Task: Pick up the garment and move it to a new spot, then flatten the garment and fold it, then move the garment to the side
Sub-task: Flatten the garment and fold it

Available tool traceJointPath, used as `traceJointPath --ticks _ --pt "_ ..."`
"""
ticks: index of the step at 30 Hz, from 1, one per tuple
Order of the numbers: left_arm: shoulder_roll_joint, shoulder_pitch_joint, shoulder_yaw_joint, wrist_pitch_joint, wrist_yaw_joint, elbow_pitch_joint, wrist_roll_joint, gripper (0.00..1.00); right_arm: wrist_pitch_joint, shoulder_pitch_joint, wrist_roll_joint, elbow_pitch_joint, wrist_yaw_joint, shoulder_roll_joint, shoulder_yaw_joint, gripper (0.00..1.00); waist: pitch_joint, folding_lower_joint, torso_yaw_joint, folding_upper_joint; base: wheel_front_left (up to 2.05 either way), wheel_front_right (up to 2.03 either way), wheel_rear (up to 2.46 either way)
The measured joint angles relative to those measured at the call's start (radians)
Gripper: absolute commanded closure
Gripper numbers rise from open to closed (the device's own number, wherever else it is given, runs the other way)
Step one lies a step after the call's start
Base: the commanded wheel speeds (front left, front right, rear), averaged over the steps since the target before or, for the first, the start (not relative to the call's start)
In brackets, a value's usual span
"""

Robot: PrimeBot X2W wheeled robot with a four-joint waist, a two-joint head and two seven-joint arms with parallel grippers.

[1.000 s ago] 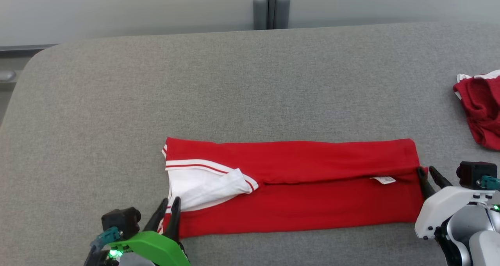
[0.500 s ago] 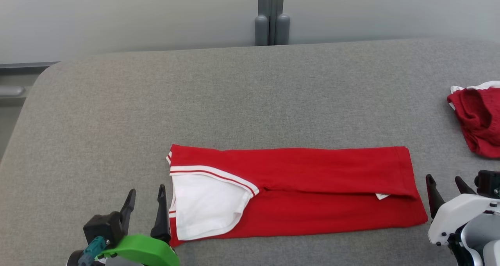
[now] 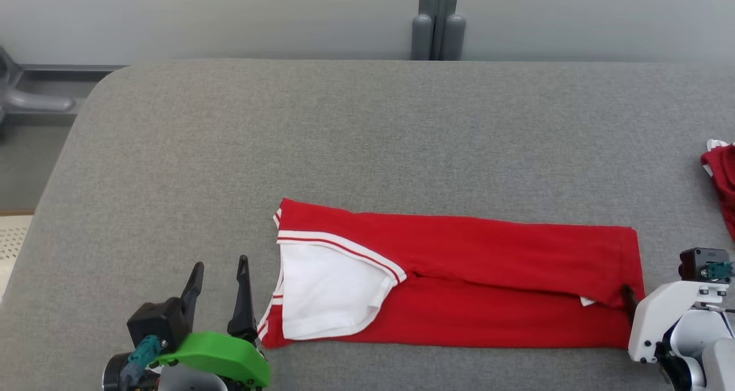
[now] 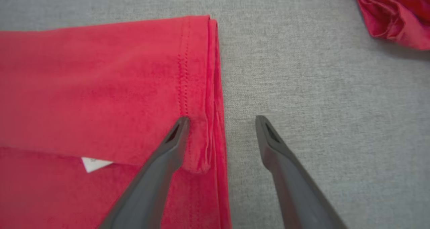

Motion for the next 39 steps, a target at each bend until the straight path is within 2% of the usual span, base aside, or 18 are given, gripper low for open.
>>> traceJointPath --ticks 3,4,5,6,7,13,22,25,29,32,39 --pt "0.004 0.0 0.003 0.002 0.007 -0.009 0.001 0.0 0.0 -0.013 0.002 0.053 0.0 0.001 -0.007 0.0 0.004 0.0 0.019 0.0 0.0 0.0 0.0" --pt "0.007 0.0 0.004 0.002 0.008 -0.011 0.001 0.0 -0.001 -0.02 0.008 0.071 0.0 0.0 -0.011 0.09 0.005 0.0 0.025 0.0 0.0 0.0 0.0" --pt "0.008 0.0 0.004 0.002 0.008 -0.013 0.001 0.0 -0.003 -0.024 0.01 0.083 0.0 0.002 -0.015 0.6 0.006 0.0 0.029 0.0 0.0 0.0 0.0" --pt "0.01 0.0 0.005 0.002 0.01 -0.015 0.001 0.0 -0.003 -0.03 0.012 0.097 0.0 0.003 -0.016 0.76 0.006 0.0 0.031 0.0 0.0 0.0 0.0" --pt "0.011 0.001 0.005 0.002 0.014 -0.016 0.001 0.0 -0.004 -0.036 0.016 0.108 0.0 0.003 -0.015 1.0 0.005 0.0 0.032 0.0 0.0 0.0 0.0" --pt "0.017 0.002 0.002 0.007 0.021 -0.026 0.002 0.0 -0.025 -0.074 0.028 0.151 0.002 0.009 -0.019 1.0 -0.002 0.0 0.006 0.0 0.0 0.0 0.0" --pt "0.018 0.001 -0.01 0.016 0.029 -0.028 0.009 0.0 -0.032 -0.064 0.046 0.135 0.0 -0.095 -0.095 1.0 -0.014 0.0 -0.07 0.0 0.0 0.0 0.0" --pt "0.018 -0.001 -0.01 0.017 0.034 -0.028 0.01 0.0 -0.039 -0.051 0.056 0.095 0.0 -0.102 -0.109 1.0 -0.017 0.0 -0.094 0.0 0.0 0.0 0.0" --pt "0.019 -0.005 -0.012 0.021 0.034 -0.027 0.01 0.0 -0.019 -0.037 0.118 -0.008 0.0 -0.064 -0.075 1.0 -0.025 0.0 -0.115 0.0 0.0 0.0 0.0" --pt "0.021 -0.006 -0.017 0.03 0.033 -0.023 0.01 0.0 0.029 -0.013 0.184 -0.123 0.0 -0.024 -0.005 1.0 -0.038 0.0 -0.117 0.0 0.0 0.0 0.0" --pt "0.029 -0.006 -0.022 0.042 0.034 -0.024 0.008 0.0 0.135 0.05 0.267 -0.388 -0.001 0.018 0.144 1.0 -0.057 0.0 -0.086 0.0 0.0 0.0 0.0"
